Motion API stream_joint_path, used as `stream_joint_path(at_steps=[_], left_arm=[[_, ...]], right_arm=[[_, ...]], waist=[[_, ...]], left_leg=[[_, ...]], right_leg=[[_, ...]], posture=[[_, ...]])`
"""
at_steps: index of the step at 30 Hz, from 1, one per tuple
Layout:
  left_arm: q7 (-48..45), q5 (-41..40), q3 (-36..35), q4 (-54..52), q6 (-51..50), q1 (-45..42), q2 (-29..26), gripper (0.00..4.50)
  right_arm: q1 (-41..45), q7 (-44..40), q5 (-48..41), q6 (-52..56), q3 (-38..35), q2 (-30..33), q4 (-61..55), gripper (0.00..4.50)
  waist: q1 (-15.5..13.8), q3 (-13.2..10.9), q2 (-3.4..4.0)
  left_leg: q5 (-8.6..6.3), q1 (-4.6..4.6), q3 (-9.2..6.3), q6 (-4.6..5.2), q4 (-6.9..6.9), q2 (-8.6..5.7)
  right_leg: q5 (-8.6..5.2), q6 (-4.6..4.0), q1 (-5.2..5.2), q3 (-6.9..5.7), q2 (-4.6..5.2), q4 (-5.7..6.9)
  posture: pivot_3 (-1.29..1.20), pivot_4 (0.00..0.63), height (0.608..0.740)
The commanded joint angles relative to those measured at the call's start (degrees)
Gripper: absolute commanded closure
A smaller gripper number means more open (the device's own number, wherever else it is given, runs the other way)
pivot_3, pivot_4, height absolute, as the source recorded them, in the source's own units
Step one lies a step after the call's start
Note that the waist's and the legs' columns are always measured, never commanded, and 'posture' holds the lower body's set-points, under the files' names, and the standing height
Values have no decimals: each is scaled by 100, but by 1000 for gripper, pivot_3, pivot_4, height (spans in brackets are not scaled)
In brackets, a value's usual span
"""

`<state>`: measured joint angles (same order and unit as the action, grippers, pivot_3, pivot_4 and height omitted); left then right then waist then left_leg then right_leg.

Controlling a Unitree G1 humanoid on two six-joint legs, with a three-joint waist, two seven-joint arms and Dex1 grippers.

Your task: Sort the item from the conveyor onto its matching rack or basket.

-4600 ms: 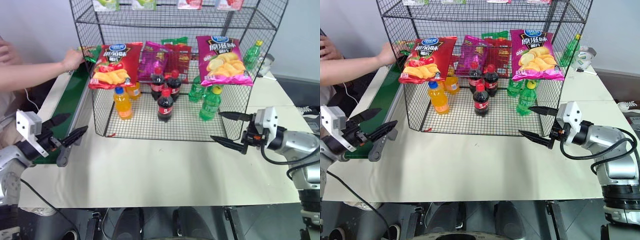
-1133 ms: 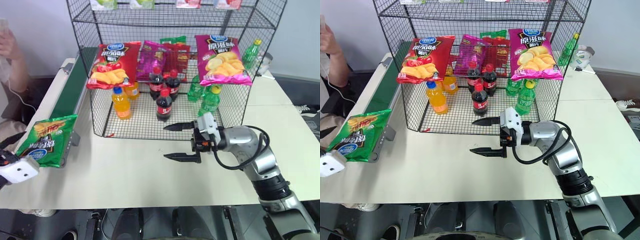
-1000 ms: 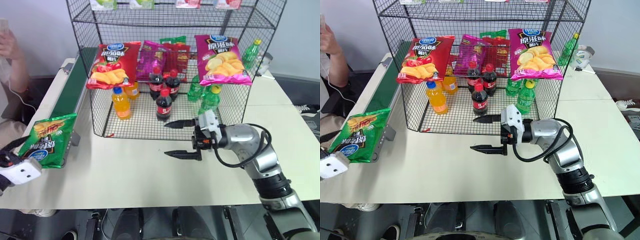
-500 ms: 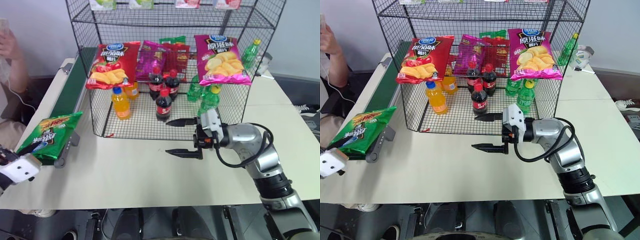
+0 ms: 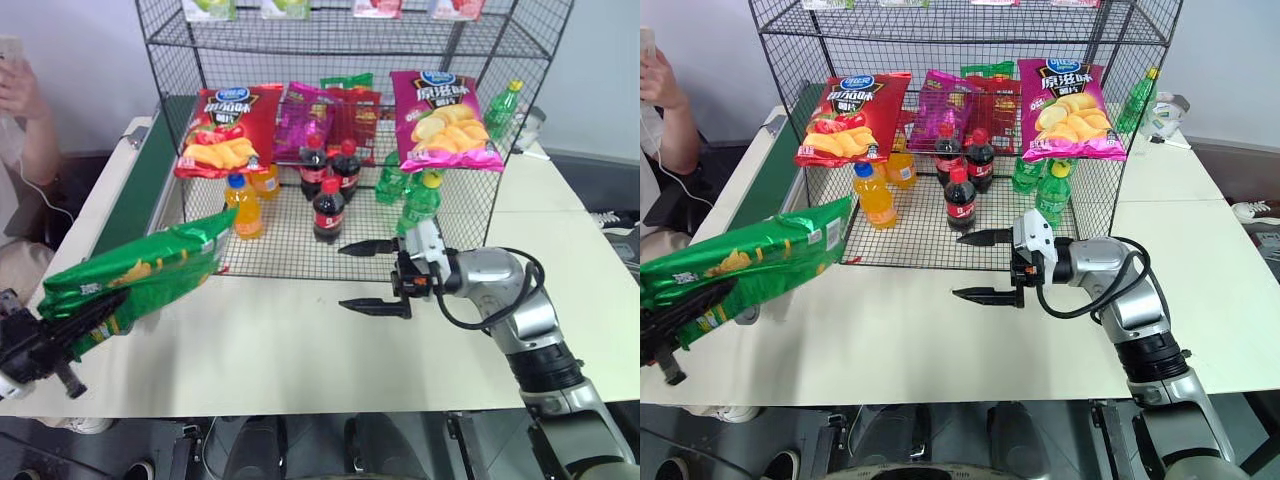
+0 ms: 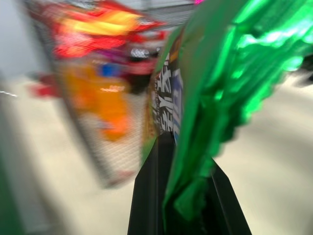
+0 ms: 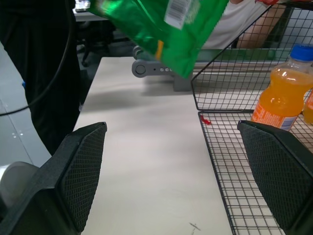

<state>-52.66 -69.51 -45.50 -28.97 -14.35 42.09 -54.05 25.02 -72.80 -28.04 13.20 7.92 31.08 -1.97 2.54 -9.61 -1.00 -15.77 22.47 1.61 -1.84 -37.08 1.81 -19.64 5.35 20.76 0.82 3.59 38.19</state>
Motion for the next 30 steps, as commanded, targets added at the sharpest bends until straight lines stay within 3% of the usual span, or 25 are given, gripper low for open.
stream_joint_path(at_steps=[1,5,8,12,20,30], left_arm=[[-48,-459,-233,-74,-625,-349,-47,4393],[-96,-691,416,-155,-1171,-1230,-124,4393],[-50,-997,1089,-136,-1515,-2047,48,4393],[-250,-819,1801,134,-1775,-2842,333,4393],[-306,-1267,2513,624,-2472,-4054,859,4393],[-415,-878,3119,1255,-2955,-5012,1509,4393]], right_arm=[[-1,-112,-343,324,-217,63,-102,0],[-143,-117,-872,1236,-454,283,-115,0],[-223,-67,-1203,1755,-641,422,-274,0],[-347,24,-1383,2130,-784,538,-465,0],[-167,525,-2046,2873,-990,321,-1000,0],[60,931,-2101,2937,-786,-318,-1147,0]], waist=[[-3,0,1],[-66,0,0],[-79,-1,-1],[-34,-1,0],[-30,-2,1],[-28,-2,0]], left_leg=[[0,-2,-1,0,0,1],[1,-4,-2,1,-5,-2],[-1,-4,-1,3,-10,-7],[-1,-4,-1,3,-7,-2],[-1,-3,-2,4,-8,1],[0,1,-3,3,-12,0]], right_leg=[[0,0,-1,0,-3,1],[0,0,-8,-1,-8,2],[0,1,-14,-1,-5,-4],[1,2,-10,1,-11,-2],[1,3,-6,5,-20,2],[1,5,-4,5,-21,2]], posture=[[0,150,739],[0,150,739],[0,150,739],[0,150,739],[0,150,739],[0,150,739]])
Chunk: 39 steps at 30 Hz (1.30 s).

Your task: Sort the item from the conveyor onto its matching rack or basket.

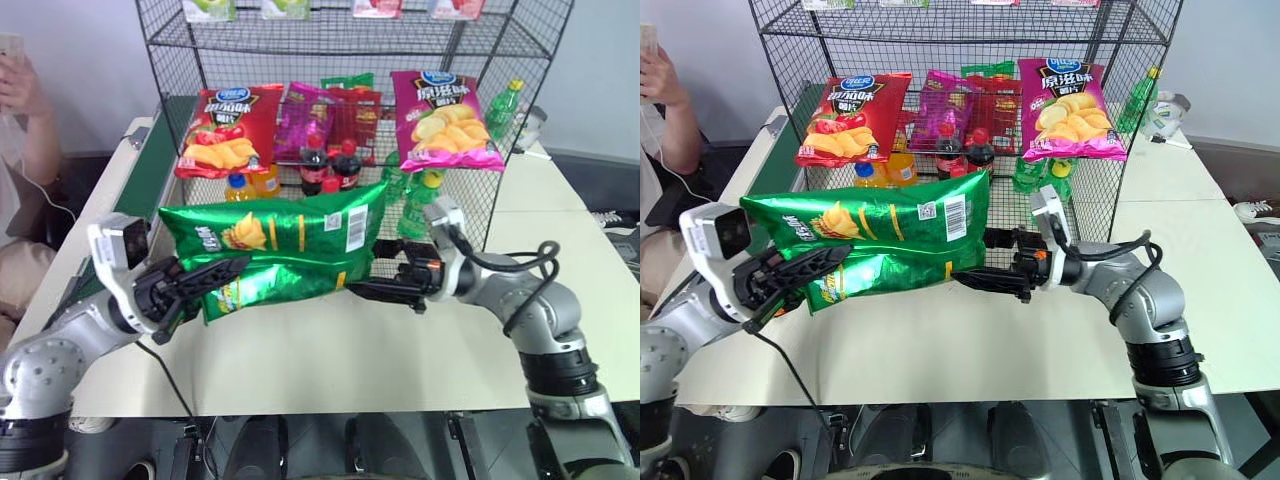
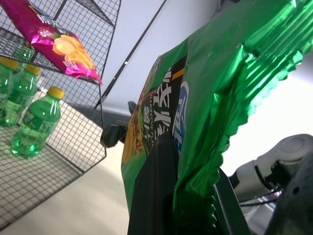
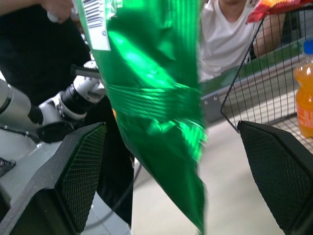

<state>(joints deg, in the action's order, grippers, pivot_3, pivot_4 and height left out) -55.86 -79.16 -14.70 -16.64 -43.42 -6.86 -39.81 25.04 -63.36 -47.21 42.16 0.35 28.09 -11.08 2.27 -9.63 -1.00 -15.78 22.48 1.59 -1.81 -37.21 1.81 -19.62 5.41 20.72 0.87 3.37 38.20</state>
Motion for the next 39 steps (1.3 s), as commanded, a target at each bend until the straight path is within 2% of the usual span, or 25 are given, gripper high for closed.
stream_joint_path(at_steps=[1,9,12,14,15,19,20,23,24,26,29,30,36,39], left_arm=[[-99,112,56,43,-67,-143,132,4393],[-88,560,197,-123,11,-76,481,4393],[-101,675,204,-162,28,-60,559,4500],[-107,763,210,-169,53,-81,595,4500],[-116,796,211,-166,57,-86,607,4500],[-16,1001,214,-119,136,-108,672,4500],[29,1047,211,-94,140,-121,681,4240],[13,981,87,-41,54,-115,634,3157],[-9,922,3,-18,12,-100,589,2530],[-28,897,-165,16,10,-53,511,1733],[-94,989,-473,95,96,92,339,222],[-130,1117,-598,129,214,170,282,0],[-119,2345,-1058,249,1312,598,124,0],[167,2577,-1350,191,1625,687,193,0]], right_arm=[[25,-16,-165,23,10,-39,-270,0],[41,-9,-92,100,336,-164,-326,0],[66,11,-58,103,408,-207,-281,871],[95,-17,-30,87,439,-225,-243,1631],[112,-16,-41,101,433,-245,-222,2239],[89,-51,60,25,450,-236,-194,4153],[88,-66,77,23,458,-231,-190,4345],[82,-52,107,9,440,-229,-207,4346],[72,-33,117,-5,421,-221,-221,4346],[42,-17,119,-24,388,-183,-258,4346],[-4,-9,319,-236,366,-54,-350,4346],[-13,-15,542,-470,383,28,-400,4346],[-5,473,1759,-2418,148,-49,-562,4346],[-27,906,2158,-3266,-68,-248,-830,4346]], waist=[[-1,0,0],[4,0,0],[0,0,0],[-2,0,0],[-2,0,0],[-1,0,0],[-2,0,0],[-1,0,0],[0,0,0],[3,0,0],[10,0,0],[13,0,0],[1,-1,-1],[-5,-1,-1]], left_leg=[[0,0,0,0,0,-1],[0,1,0,0,0,1],[0,1,0,0,0,0],[0,1,0,0,0,0],[0,1,0,0,0,0],[0,1,0,0,0,0],[0,1,0,0,0,0],[0,1,-1,0,1,0],[0,1,0,0,1,0],[0,1,-1,0,1,1],[0,1,-1,0,2,1],[0,1,-1,0,3,1],[0,2,0,0,7,-1],[0,6,1,0,7,-1]], right_leg=[[0,0,0,0,0,0],[0,0,0,0,1,0],[0,0,1,0,2,0],[0,0,0,0,2,-1],[0,0,1,0,2,-1],[0,0,1,0,2,-1],[0,0,1,0,2,-1],[0,0,0,0,3,-1],[0,0,1,1,3,-1],[0,0,1,0,3,-1],[0,0,1,1,4,-2],[0,0,2,1,4,-2],[-1,0,5,1,6,-7],[-1,0,7,1,7,-8]], posture=[[0,150,739],[0,150,739],[0,150,739],[0,150,739],[0,150,739],[0,150,739],[0,150,739],[0,150,739],[0,150,739],[0,150,739],[0,150,739],[0,150,739],[0,150,739],[0,150,739]])
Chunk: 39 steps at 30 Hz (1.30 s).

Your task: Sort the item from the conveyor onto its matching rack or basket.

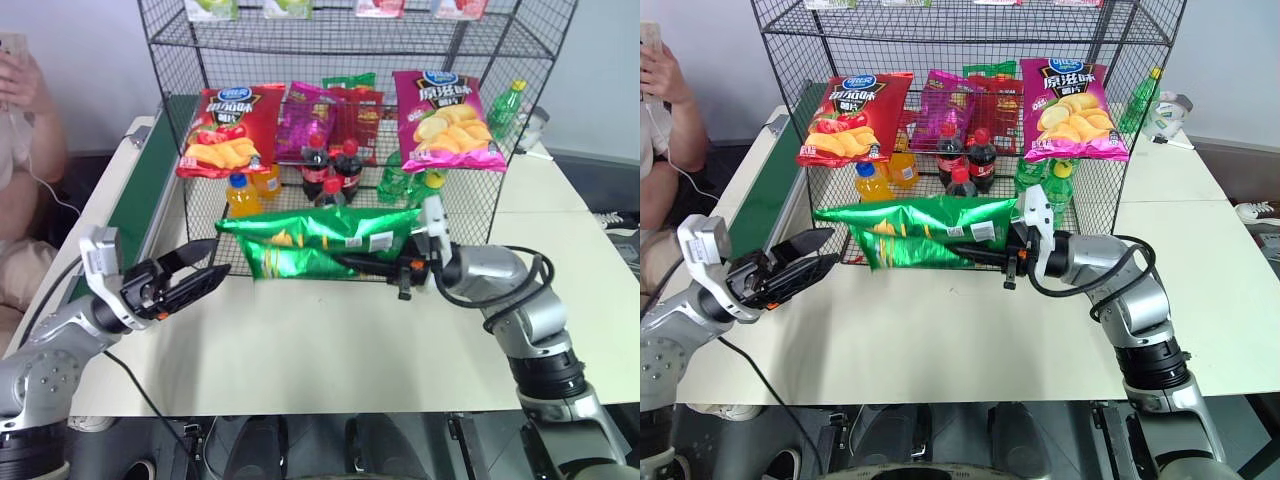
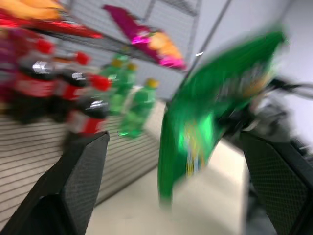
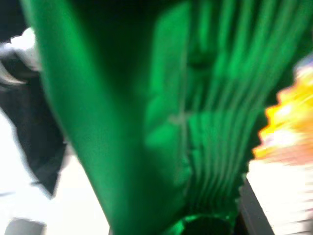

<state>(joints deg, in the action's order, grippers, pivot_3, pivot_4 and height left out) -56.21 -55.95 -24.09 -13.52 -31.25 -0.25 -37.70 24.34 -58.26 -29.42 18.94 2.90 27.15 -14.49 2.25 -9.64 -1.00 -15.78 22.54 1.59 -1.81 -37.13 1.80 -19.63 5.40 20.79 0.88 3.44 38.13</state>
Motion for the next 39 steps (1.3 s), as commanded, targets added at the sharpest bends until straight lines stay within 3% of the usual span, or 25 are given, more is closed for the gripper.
stream_joint_path(at_steps=[1,4,10,14,20,25,32,39], left_arm=[[238,293,-436,-203,464,75,16,0],[372,354,-402,-478,569,207,143,0],[588,426,-273,-474,563,-37,226,0],[627,581,-186,-429,712,-202,233,0],[816,838,-100,-471,878,-230,381,0],[885,918,-45,-548,931,-178,455,0],[1048,905,-17,-710,929,-135,549,0],[1202,946,-12,-740,995,-145,622,0]], right_arm=[[47,488,501,-1124,-323,-178,-562,4346],[169,723,1227,-1749,-144,-59,-641,4346],[712,1514,1829,-1581,-136,-144,-317,4346],[1131,1950,2624,-2381,-66,-58,54,4346],[1671,3130,5095,-3679,503,498,964,4346],[2031,4044,6390,-3287,784,499,1683,4346],[2373,4528,6988,-2422,994,148,2454,4346],[2452,4537,6746,-2101,983,-210,2780,4346]], waist=[[-4,0,0],[-4,0,0],[2,0,-1],[8,0,-1],[25,1,-1],[25,1,-1],[27,1,-1],[29,1,-1]], left_leg=[[0,5,0,0,1,1],[0,6,0,0,1,0],[2,2,0,-3,0,1],[1,2,1,-3,0,-1],[2,8,7,-3,3,-1],[5,8,9,-8,1,-1],[10,14,10,-15,1,0],[8,17,10,-13,0,0]], right_leg=[[0,0,5,0,0,0],[0,0,4,0,3,-1],[0,0,5,-1,4,8],[0,0,3,0,5,4],[0,0,16,3,3,5],[0,0,17,6,3,8],[0,0,23,7,0,10],[0,0,25,7,0,11]], posture=[[0,150,739],[0,150,739],[0,150,739],[0,150,739],[0,150,739],[0,150,739],[0,150,739],[0,150,739]])
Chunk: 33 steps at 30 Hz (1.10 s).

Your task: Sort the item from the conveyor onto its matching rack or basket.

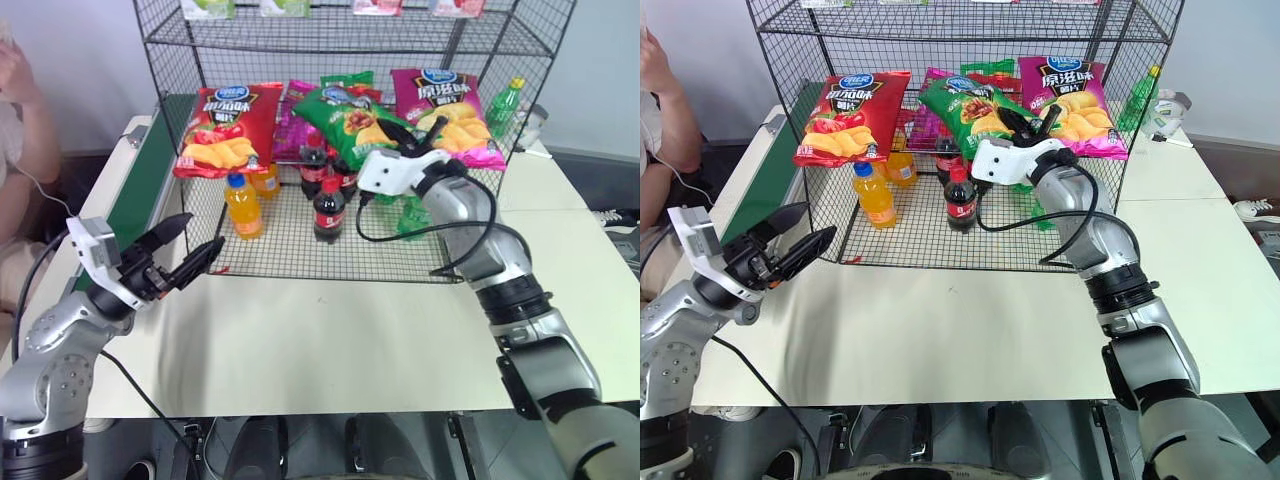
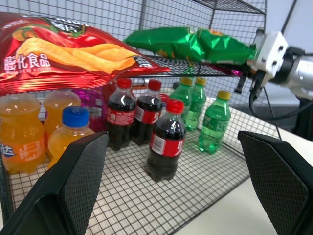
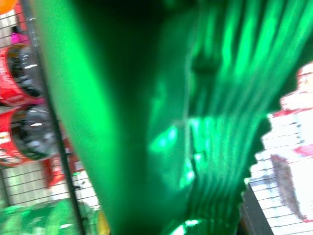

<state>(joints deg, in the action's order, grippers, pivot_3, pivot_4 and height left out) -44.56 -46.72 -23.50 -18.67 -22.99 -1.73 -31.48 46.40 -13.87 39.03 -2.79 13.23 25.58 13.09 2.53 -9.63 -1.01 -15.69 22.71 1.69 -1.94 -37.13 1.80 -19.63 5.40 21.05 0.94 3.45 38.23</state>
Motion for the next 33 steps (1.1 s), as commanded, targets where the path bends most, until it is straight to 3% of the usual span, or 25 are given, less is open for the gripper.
stream_joint_path(at_steps=[1,13,19,20,22,27,33], left_arm=[[31,17,-66,-239,176,17,8,0],[139,86,-170,-436,451,221,21,0],[216,57,-138,-460,456,248,29,0],[219,47,-141,-445,450,240,22,0],[240,36,-146,-430,452,235,29,0],[249,70,-74,-438,474,288,83,0],[248,111,-9,-472,483,350,137,0]], right_arm=[[345,174,-78,133,-79,-69,150,4346],[419,407,86,540,68,-225,140,4346],[450,358,-470,650,-94,-575,301,4346],[464,351,-527,651,-95,-608,319,3325],[501,363,-687,674,-126,-712,315,2585],[629,429,-716,761,-52,-830,230,174],[643,278,-1064,863,-150,-1052,-111,27]], waist=[[1,0,0],[3,0,0],[8,0,0],[7,0,0],[7,0,0],[20,1,0],[21,1,0]], left_leg=[[0,0,0,0,0,0],[2,29,0,-3,-6,0],[8,35,-1,-12,-7,1],[7,35,-1,-11,-7,1],[6,36,-2,-8,-9,1],[6,34,-2,-8,-9,1],[7,40,-2,-10,-9,2]], right_leg=[[0,0,0,0,0,0],[0,0,33,0,0,12],[0,0,41,0,-3,20],[0,0,41,0,-3,20],[0,0,40,0,-3,21],[0,0,40,-1,-4,24],[0,0,50,0,-6,31]], posture=[[0,150,739],[0,150,739],[0,150,739],[0,150,739],[0,150,739],[0,150,739],[0,150,739]])
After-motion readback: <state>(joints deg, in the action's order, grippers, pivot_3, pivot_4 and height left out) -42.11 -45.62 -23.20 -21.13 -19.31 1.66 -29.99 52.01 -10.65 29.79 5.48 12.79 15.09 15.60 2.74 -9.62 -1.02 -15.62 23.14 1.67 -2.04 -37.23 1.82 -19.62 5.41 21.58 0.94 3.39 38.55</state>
